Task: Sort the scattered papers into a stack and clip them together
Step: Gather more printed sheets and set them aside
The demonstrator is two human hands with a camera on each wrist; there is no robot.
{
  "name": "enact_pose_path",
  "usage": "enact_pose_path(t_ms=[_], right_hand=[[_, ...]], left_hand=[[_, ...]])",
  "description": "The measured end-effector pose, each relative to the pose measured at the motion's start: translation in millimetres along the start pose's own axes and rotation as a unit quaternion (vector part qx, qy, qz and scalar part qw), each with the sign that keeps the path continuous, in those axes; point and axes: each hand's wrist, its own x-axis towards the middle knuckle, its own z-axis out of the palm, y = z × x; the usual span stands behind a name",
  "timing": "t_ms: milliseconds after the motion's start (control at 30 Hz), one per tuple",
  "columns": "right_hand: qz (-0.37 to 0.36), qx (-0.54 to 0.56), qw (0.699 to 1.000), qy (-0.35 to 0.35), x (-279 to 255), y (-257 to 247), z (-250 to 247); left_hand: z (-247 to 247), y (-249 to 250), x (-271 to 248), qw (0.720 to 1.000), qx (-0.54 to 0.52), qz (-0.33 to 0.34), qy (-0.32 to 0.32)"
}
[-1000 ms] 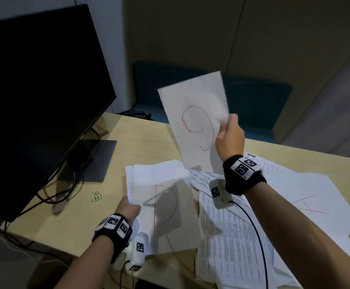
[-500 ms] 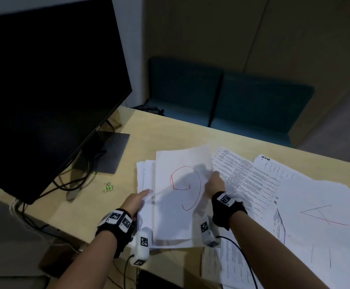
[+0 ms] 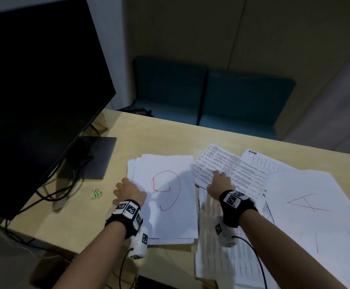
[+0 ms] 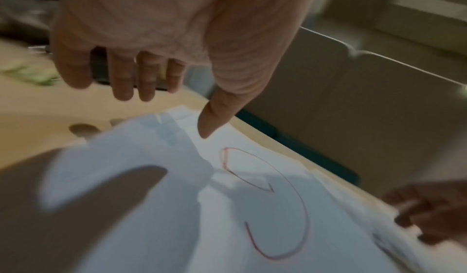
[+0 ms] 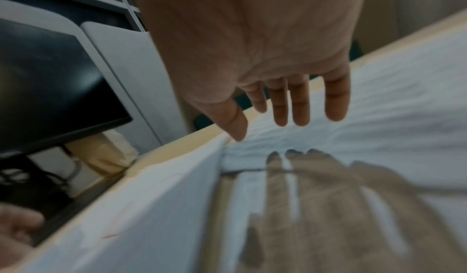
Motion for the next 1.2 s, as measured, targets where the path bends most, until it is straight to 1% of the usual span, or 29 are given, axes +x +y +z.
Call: enact_pose_path(t_ms=[67, 133, 167, 233, 300, 367, 433, 500, 567, 767, 867, 933, 1000, 1033, 1067, 1100, 1133, 1167, 1200], right_hand=[[0.047, -0.027, 0.998, 0.023, 4, 32, -11], [0.091, -0.032, 0.995, 0.027, 7, 66, -22], [0.114, -0.039, 0.993, 0.020, 9, 83, -26], [0.152, -0.054, 0.987, -0.012, 12, 113, -31], [0.180, -0.042, 0.982, -0.035, 12, 134, -32], [0.200, -0.033, 0.978, -0.049, 10, 145, -31], [0.207, -0.029, 0.976, -0.065, 8, 150, -27], [0.205, -0.021, 0.976, -0.071, 8, 149, -21], [0.201, -0.012, 0.977, -0.071, 10, 143, -16], [0.177, -0.033, 0.978, -0.103, 24, 110, -16], [0.158, -0.063, 0.979, -0.112, 26, 90, -17], [0.158, -0.073, 0.979, -0.105, 26, 78, -17], [0.163, -0.048, 0.983, -0.074, 34, 72, -23], [0.163, -0.022, 0.985, -0.056, 41, 70, -28], [0.166, 0.004, 0.985, -0.038, 48, 70, -34], [0.175, 0.023, 0.984, -0.021, 54, 70, -41], [0.188, 0.042, 0.981, -0.006, 61, 71, -46], [0.206, 0.065, 0.976, 0.002, 66, 72, -51], [0.223, 0.089, 0.971, 0.002, 71, 75, -53]], left_hand=[[9, 15, -8, 0.993, 0.083, 0.081, -0.008], [23, 31, -18, 0.970, 0.159, 0.180, -0.035], [32, 38, -23, 0.954, 0.184, 0.232, -0.054], [49, 55, -36, 0.912, 0.218, 0.324, -0.121], [67, 70, -52, 0.862, 0.263, 0.384, -0.201], [83, 82, -65, 0.819, 0.308, 0.413, -0.254], [97, 87, -71, 0.790, 0.347, 0.416, -0.287], [106, 86, -68, 0.775, 0.385, 0.409, -0.289], [107, 82, -60, 0.771, 0.410, 0.402, -0.276], [84, 80, -25, 0.777, 0.421, 0.390, -0.258], [77, 75, -6, 0.778, 0.426, 0.390, -0.247], [74, 72, 2, 0.785, 0.414, 0.396, -0.236], [71, 76, 2, 0.798, 0.392, 0.400, -0.225], [71, 81, -1, 0.815, 0.365, 0.394, -0.218], [73, 86, -2, 0.851, 0.309, 0.369, -0.209], [77, 92, -2, 0.898, 0.223, 0.327, -0.195], [79, 99, -3, 0.938, 0.129, 0.268, -0.176], [79, 104, -5, 0.965, 0.040, 0.206, -0.160], [81, 108, -2, 0.977, -0.040, 0.138, -0.159]])
